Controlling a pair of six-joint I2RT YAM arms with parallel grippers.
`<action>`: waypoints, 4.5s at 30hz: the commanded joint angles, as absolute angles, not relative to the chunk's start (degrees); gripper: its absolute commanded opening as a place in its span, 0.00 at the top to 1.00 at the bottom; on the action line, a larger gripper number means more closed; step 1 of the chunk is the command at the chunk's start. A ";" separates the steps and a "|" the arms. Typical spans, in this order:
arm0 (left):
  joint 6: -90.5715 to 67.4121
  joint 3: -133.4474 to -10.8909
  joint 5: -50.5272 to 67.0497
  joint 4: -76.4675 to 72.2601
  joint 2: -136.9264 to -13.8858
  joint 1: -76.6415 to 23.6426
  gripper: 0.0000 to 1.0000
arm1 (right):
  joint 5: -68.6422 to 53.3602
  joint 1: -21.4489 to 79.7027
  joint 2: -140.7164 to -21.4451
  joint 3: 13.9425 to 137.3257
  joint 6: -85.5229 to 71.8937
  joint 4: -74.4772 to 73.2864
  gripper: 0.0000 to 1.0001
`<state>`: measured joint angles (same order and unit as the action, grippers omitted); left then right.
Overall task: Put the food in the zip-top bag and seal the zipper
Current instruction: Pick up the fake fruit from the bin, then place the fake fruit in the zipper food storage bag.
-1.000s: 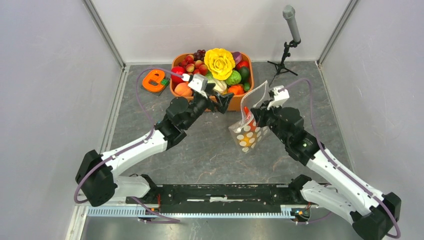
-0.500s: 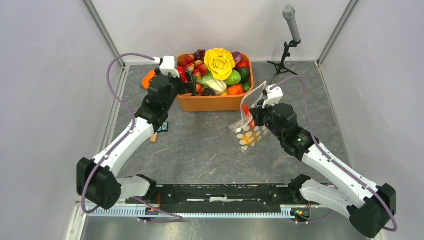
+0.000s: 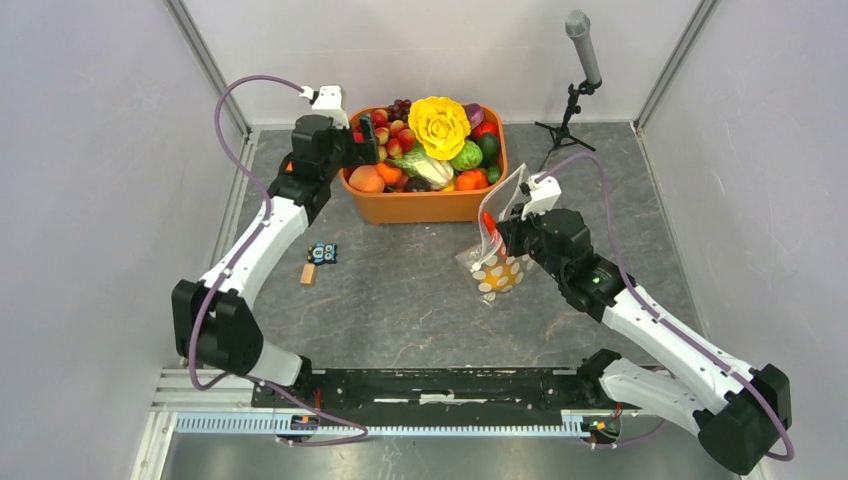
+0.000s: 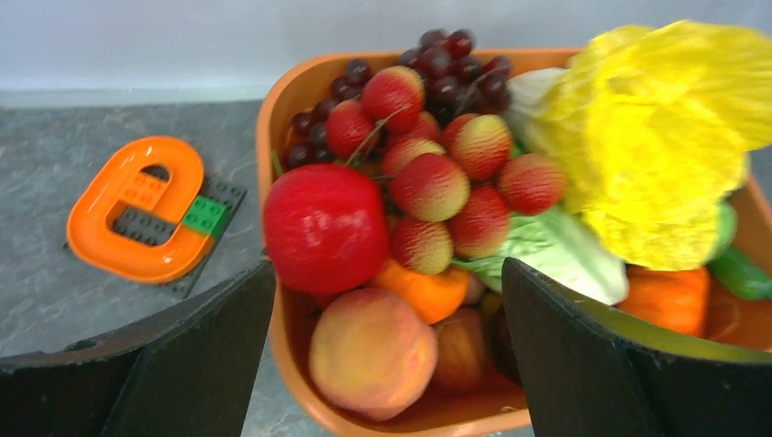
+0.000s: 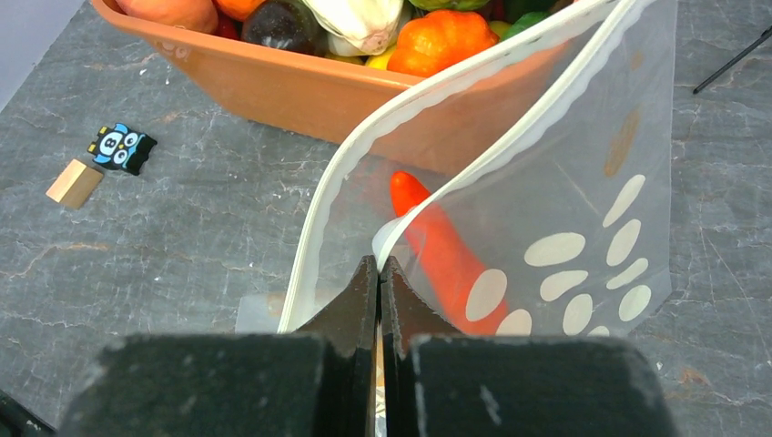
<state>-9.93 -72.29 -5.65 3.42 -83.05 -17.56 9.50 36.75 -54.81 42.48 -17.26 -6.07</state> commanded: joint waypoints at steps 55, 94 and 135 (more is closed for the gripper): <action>-24.26 -63.62 11.65 -12.60 -74.15 -14.67 0.62 | 7.27 37.05 -55.85 40.92 -19.79 -1.16 1.00; -17.49 -67.46 8.57 -9.33 -87.65 -43.13 0.60 | 4.95 37.00 -50.03 42.04 -18.51 -2.07 1.00; -13.32 -69.88 12.74 -10.77 -84.60 -45.44 0.00 | 14.29 37.00 -47.10 38.94 -18.75 -0.58 1.00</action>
